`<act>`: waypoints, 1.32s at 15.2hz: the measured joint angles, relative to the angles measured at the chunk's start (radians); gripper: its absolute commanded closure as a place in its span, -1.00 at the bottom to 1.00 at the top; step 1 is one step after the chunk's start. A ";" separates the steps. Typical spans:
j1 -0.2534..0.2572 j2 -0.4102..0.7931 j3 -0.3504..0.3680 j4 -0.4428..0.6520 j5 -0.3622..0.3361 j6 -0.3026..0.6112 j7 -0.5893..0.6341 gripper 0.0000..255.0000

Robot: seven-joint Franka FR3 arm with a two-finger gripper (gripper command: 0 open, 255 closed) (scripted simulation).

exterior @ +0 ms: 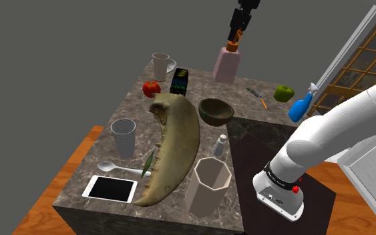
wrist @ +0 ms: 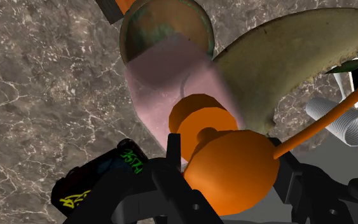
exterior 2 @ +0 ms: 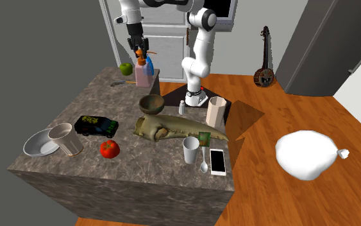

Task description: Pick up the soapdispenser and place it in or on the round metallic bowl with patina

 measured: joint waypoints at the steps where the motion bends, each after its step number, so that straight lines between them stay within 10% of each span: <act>1: -0.006 -0.010 -0.012 -0.016 -0.005 0.004 -0.019 1.00; 20: -0.017 -0.083 -0.016 -0.327 -0.016 0.238 -0.059 1.00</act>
